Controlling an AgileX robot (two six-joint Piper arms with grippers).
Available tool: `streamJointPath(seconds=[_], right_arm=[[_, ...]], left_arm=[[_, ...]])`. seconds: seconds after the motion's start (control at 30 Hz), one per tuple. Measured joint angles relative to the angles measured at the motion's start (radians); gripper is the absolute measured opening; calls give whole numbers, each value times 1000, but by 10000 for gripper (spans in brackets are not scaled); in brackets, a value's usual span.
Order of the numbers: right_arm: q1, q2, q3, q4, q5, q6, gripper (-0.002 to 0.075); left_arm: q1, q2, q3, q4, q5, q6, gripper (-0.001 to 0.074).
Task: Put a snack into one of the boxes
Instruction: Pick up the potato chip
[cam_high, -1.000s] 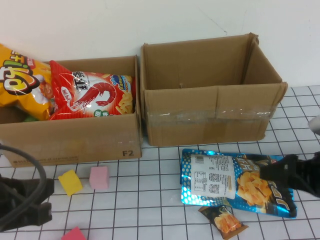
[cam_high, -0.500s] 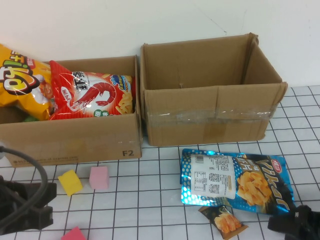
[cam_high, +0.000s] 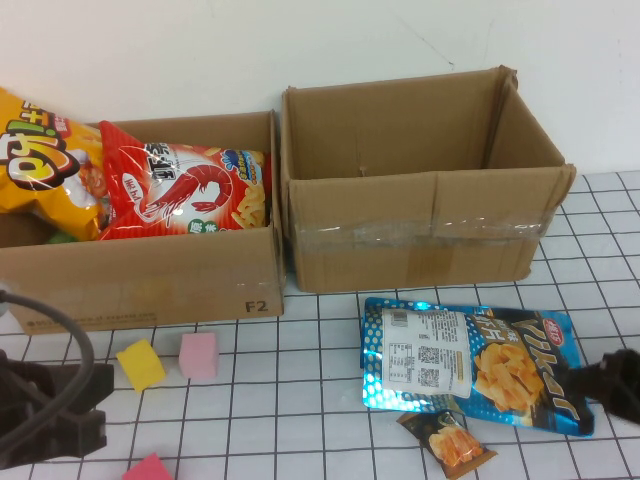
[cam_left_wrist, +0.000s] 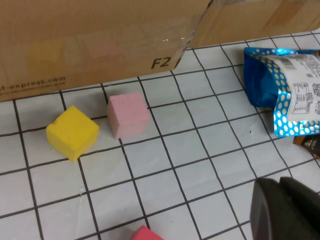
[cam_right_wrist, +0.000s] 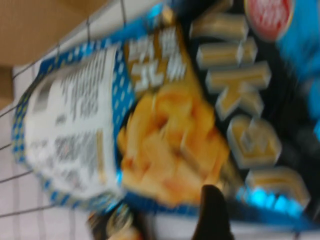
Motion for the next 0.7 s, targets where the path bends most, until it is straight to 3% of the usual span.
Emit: streamJointPath(seconds=[0.17, 0.4, 0.7], right_arm=[[0, 74, -64, 0, 7, -178, 460], [0, 218, -156, 0, 15, -292, 459], [0, 270, -242, 0, -16, -329, 459]], left_arm=[[0, 0, 0, -4, 0, 0, -3], [0, 0, 0, -4, 23, 0, -3], [0, 0, 0, -4, 122, 0, -3]])
